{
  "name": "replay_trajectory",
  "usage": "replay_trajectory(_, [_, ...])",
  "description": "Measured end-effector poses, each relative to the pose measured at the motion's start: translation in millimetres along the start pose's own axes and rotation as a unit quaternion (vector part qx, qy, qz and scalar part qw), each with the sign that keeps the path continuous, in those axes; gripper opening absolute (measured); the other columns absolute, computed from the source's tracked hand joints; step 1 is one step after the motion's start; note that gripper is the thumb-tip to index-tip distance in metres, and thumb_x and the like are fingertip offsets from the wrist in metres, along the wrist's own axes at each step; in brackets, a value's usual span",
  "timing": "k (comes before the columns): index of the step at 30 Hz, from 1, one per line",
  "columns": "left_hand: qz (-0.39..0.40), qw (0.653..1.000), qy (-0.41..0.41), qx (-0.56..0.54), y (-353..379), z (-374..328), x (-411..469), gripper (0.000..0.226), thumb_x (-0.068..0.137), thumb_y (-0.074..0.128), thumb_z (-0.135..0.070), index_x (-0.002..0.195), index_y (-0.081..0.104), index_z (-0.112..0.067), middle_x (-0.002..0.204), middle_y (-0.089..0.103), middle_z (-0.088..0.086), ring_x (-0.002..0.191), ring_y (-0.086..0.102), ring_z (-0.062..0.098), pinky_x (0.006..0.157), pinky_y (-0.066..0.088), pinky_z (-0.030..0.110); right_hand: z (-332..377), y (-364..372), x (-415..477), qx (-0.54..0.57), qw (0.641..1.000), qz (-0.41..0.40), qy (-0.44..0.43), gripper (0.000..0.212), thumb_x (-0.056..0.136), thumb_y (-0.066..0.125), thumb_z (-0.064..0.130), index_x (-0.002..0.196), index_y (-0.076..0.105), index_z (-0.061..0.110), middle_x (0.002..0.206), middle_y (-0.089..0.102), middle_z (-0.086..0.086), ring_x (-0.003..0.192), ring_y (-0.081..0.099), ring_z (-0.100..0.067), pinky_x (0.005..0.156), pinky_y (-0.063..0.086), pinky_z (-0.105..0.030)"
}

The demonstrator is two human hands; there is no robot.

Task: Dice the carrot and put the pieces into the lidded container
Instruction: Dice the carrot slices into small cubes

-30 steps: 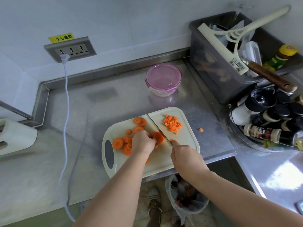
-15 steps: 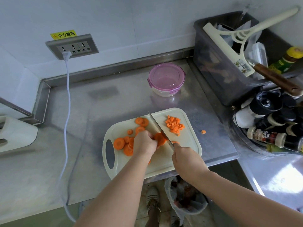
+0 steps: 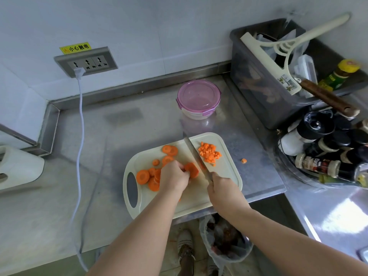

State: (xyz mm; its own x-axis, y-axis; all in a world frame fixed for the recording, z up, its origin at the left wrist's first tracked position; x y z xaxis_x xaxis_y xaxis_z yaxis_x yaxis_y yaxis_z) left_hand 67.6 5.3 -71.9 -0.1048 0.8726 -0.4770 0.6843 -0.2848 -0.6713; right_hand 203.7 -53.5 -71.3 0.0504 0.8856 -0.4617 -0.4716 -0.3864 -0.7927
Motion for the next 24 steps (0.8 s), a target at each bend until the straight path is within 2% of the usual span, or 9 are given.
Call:
replay_trajectory(3, [-0.008, 1.0, 0.013, 0.006, -1, 2, 1, 0.016, 0.091, 0.059, -0.027, 0.102, 0.057, -0.016, 0.081, 0.072, 0.005, 0.083, 0.068, 0.019, 0.079, 0.05, 0.029, -7, -20, -7, 0.035, 0.996, -0.069, -0.04, 0.028, 0.099, 0.035, 0.02, 0.122, 0.05, 0.016, 0.068, 0.046, 0.005, 0.062, 0.05, -0.019, 0.056, 0.04, -0.03])
replay_trajectory(7, [-0.088, 0.99, 0.03, -0.103, -42, 3, 9, 0.005, 0.092, 0.055, -0.019, 0.095, 0.059, -0.018, 0.073, 0.066, 0.0, 0.064, 0.065, 0.015, 0.055, 0.051, 0.023, -24, -39, -26, -0.082, 0.981, -0.108, -0.137, 0.036, 0.1, 0.037, 0.026, 0.136, 0.044, 0.028, 0.082, 0.06, 0.004, 0.069, 0.058, -0.023, 0.058, 0.047, -0.034])
replay_trajectory(9, [-0.198, 0.968, 0.07, -0.133, -79, 1, 14, 0.01, 0.091, 0.056, -0.018, 0.096, 0.064, -0.019, 0.083, 0.069, 0.001, 0.076, 0.066, 0.019, 0.07, 0.054, 0.029, -35, -44, -37, -0.155, 0.96, -0.13, -0.193, 0.035, 0.091, 0.059, 0.024, 0.126, 0.057, 0.025, 0.077, 0.063, 0.005, 0.057, 0.057, -0.024, 0.047, 0.049, -0.034])
replay_trajectory(10, [-0.221, 0.961, 0.107, -0.128, -89, -4, 14, 0.012, 0.09, 0.058, -0.017, 0.098, 0.067, -0.016, 0.087, 0.068, -0.001, 0.081, 0.065, 0.019, 0.078, 0.053, 0.03, -41, -44, -41, -0.179, 0.95, -0.141, -0.212, 0.041, 0.079, 0.074, 0.023, 0.118, 0.063, 0.023, 0.069, 0.061, 0.006, 0.048, 0.052, -0.023, 0.04, 0.045, -0.029])
replay_trajectory(11, [-0.206, 0.96, 0.15, -0.112, -90, -15, 12, 0.013, 0.089, 0.06, -0.017, 0.098, 0.069, -0.015, 0.087, 0.066, -0.005, 0.082, 0.063, 0.016, 0.079, 0.05, 0.028, -47, -43, -43, -0.201, 0.942, -0.146, -0.224, 0.05, 0.067, 0.083, 0.023, 0.113, 0.067, 0.022, 0.065, 0.06, 0.007, 0.042, 0.048, -0.02, 0.036, 0.039, -0.023])
replay_trajectory(13, [-0.086, 0.961, 0.264, -0.008, -65, -41, 2, 0.011, 0.086, 0.066, -0.018, 0.096, 0.071, -0.019, 0.086, 0.063, -0.009, 0.08, 0.06, 0.012, 0.076, 0.047, 0.026, -52, -41, -45, -0.238, 0.925, -0.156, -0.252, 0.06, 0.052, 0.091, 0.027, 0.109, 0.071, 0.02, 0.064, 0.061, 0.008, 0.04, 0.048, -0.018, 0.039, 0.034, -0.02])
replay_trajectory(16, [0.083, 0.899, 0.378, 0.208, -6, -59, -20, 0.021, 0.083, 0.069, -0.031, 0.103, 0.071, -0.025, 0.106, 0.064, -0.007, 0.102, 0.056, 0.015, 0.089, 0.042, 0.03, -52, -42, -46, -0.259, 0.907, -0.172, -0.283, 0.059, 0.048, 0.092, 0.029, 0.103, 0.073, 0.019, 0.064, 0.062, 0.007, 0.038, 0.048, -0.017, 0.045, 0.04, -0.019])
replay_trajectory(20, [0.109, 0.86, 0.386, 0.316, 28, -56, -24, 0.024, 0.086, 0.061, -0.044, 0.108, 0.068, -0.035, 0.115, 0.06, -0.012, 0.112, 0.046, 0.014, 0.092, 0.038, 0.03, -54, -41, -47, -0.269, 0.909, -0.157, -0.278, 0.059, 0.046, 0.092, 0.028, 0.101, 0.073, 0.019, 0.061, 0.059, 0.006, 0.037, 0.047, -0.017, 0.047, 0.038, -0.019])
replay_trajectory(24, [0.108, 0.858, 0.389, 0.318, 39, -57, -22, 0.018, 0.088, 0.059, -0.038, 0.102, 0.069, -0.034, 0.112, 0.06, -0.012, 0.111, 0.047, 0.015, 0.093, 0.039, 0.031, -58, -40, -46, -0.284, 0.904, -0.157, -0.279, 0.055, 0.046, 0.09, 0.028, 0.098, 0.072, 0.022, 0.058, 0.057, 0.007, 0.038, 0.045, -0.016, 0.049, 0.027, -0.02])
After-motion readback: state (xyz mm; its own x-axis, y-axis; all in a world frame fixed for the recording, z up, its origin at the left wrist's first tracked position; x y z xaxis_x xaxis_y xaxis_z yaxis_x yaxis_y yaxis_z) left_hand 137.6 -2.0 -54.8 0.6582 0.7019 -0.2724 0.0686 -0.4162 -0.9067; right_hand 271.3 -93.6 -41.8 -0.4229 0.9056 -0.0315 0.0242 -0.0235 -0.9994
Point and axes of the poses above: each hand's wrist, its own x-axis towards the middle knuckle, its own y-axis out of the palm, z = x × y, the point moved 6 cm from there along x, towards the middle knuckle
